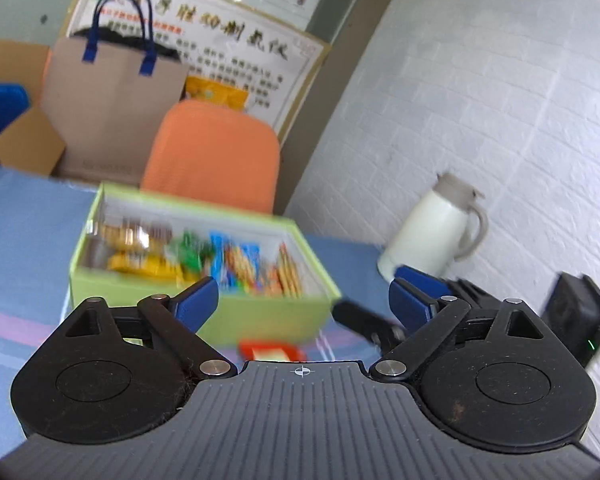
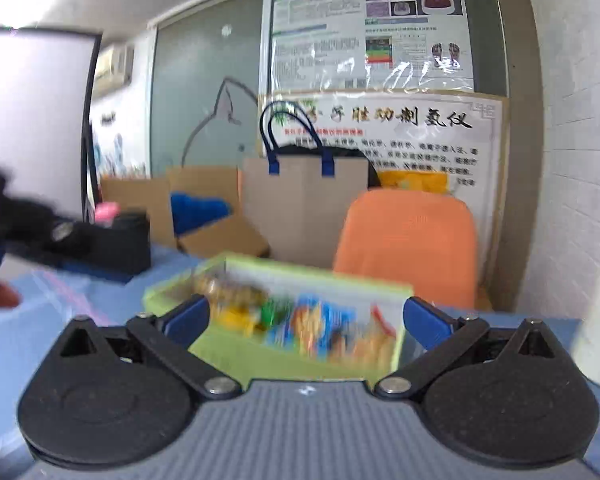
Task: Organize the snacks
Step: 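Grasp the white-and-yellow chip bag with the left tool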
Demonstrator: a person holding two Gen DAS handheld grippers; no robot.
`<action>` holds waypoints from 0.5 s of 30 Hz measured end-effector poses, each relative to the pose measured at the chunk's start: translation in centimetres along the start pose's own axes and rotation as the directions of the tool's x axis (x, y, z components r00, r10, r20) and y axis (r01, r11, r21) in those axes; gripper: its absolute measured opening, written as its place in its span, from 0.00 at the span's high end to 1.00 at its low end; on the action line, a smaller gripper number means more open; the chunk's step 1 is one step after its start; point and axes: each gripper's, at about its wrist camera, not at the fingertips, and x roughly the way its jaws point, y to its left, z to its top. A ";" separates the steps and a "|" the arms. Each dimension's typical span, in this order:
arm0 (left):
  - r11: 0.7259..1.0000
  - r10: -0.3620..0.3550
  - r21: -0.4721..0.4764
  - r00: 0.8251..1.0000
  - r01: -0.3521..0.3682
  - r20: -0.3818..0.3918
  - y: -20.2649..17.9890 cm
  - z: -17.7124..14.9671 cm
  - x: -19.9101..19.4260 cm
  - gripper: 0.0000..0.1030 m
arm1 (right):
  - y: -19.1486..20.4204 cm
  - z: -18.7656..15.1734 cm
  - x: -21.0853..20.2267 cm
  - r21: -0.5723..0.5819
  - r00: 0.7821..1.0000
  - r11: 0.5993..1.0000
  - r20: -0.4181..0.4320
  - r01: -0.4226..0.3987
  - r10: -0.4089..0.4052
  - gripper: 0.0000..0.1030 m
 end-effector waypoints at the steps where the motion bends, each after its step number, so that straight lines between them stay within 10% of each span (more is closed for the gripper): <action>1: 1.000 -0.009 -0.015 1.000 0.009 -0.030 0.1 -0.9 0.0 0.21 | 0.9 -1.7 -1.6 -0.013 0.999 0.999 -0.029 0.036 -0.037 0.00; 7: 0.996 -0.049 -0.083 0.953 0.025 -0.298 0.8 -6.7 3.1 0.33 | 5.8 -9.5 -4.3 0.052 0.971 0.998 -0.237 0.042 -0.029 0.00; 15: 0.996 -0.084 -0.058 0.886 0.065 -0.455 0.1 -8.3 7.6 0.60 | 5.7 -9.2 -0.8 0.105 0.956 0.993 -0.282 -0.049 0.077 0.01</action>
